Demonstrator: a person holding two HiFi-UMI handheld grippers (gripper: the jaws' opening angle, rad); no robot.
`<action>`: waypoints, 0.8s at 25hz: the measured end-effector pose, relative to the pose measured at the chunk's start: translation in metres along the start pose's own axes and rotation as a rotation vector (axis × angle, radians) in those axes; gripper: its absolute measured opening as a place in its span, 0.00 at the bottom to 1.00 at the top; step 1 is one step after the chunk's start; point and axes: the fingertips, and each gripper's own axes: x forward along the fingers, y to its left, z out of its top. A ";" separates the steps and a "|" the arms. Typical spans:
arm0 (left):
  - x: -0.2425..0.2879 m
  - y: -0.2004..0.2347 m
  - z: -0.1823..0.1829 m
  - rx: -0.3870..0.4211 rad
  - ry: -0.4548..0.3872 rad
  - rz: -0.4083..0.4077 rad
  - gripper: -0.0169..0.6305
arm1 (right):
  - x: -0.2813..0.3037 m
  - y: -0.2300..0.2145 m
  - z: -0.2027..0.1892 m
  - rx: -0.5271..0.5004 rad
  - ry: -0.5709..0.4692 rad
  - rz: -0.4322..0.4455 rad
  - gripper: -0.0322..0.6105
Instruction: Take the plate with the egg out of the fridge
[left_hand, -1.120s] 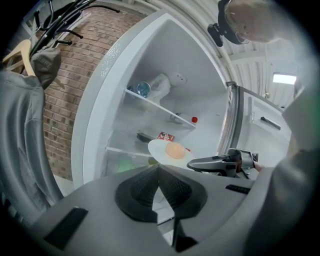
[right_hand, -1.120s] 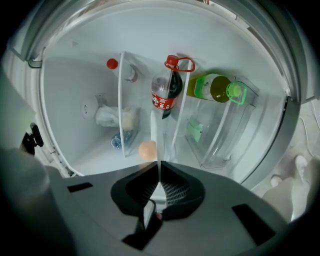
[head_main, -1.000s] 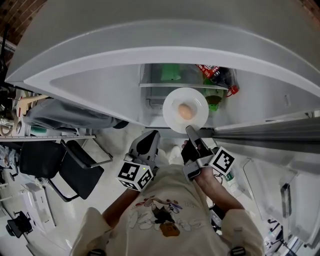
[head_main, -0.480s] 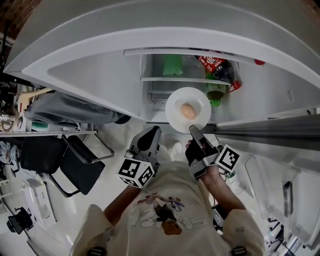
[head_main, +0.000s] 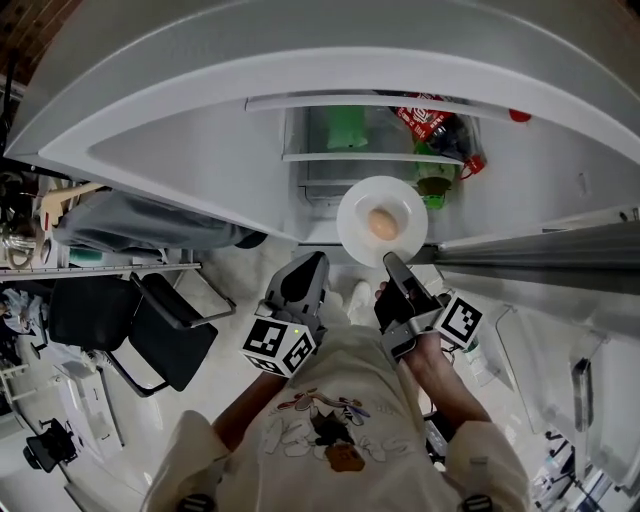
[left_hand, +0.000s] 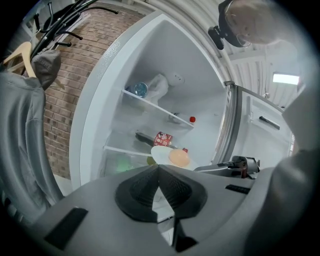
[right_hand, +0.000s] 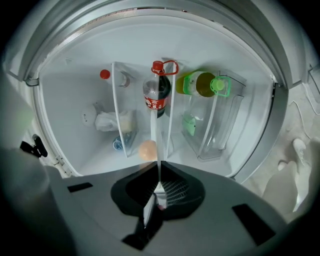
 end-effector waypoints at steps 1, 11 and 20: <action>-0.001 -0.001 0.000 0.001 0.006 -0.009 0.04 | -0.001 0.000 -0.002 0.005 -0.009 -0.001 0.08; -0.026 0.008 0.017 0.017 0.023 -0.084 0.04 | -0.005 0.015 -0.025 0.014 -0.107 -0.016 0.08; -0.051 0.021 0.004 -0.020 0.030 -0.121 0.04 | -0.016 0.008 -0.050 -0.014 -0.152 -0.049 0.08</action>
